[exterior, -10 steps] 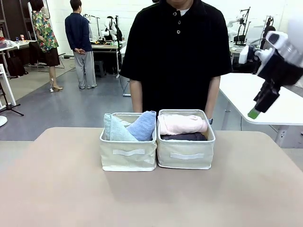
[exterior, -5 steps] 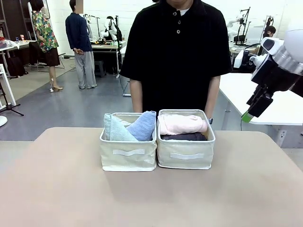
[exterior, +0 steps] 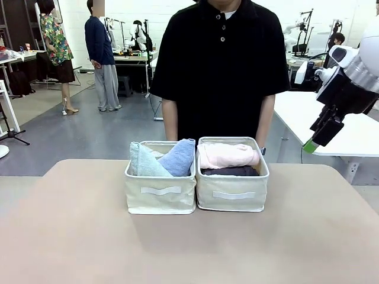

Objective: Sort the towels based on their folding style.
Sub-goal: Pick up another triangle-folded towel from the table and place it in the left Fabric basket.

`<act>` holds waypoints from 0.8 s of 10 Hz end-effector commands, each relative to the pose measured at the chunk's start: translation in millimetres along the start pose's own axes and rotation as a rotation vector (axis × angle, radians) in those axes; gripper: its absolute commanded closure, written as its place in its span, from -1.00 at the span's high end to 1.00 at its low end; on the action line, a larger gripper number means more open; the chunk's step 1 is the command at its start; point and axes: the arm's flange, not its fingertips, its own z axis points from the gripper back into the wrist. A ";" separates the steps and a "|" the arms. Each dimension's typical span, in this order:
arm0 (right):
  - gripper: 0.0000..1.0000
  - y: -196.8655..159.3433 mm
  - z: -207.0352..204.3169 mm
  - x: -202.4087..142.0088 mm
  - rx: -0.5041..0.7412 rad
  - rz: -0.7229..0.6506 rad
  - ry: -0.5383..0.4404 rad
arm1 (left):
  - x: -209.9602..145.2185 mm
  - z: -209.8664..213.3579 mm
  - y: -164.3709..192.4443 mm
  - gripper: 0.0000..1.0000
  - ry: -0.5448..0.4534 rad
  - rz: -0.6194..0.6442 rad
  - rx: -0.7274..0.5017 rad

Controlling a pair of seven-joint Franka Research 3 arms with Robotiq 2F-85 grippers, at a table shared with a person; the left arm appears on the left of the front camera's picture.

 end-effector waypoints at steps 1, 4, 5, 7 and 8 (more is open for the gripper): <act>1.00 3.1 -2.2 -4.5 -0.001 0.002 0.010 | 3.3 0.6 -1.4 1.00 -0.001 0.013 0.000; 1.00 0.0 0.0 0.0 0.000 0.000 0.000 | 3.3 0.6 -1.4 1.00 -0.001 0.013 0.000; 1.00 -16.8 37.1 -28.5 0.129 0.136 -0.091 | 3.3 0.6 -1.4 1.00 -0.001 0.013 0.000; 1.00 -56.7 96.1 -73.9 0.230 0.156 -0.272 | 3.3 0.6 -1.4 1.00 -0.001 0.013 0.000; 1.00 -81.0 121.3 -95.2 0.276 0.157 -0.374 | 3.3 0.6 -1.4 1.00 -0.001 0.013 0.000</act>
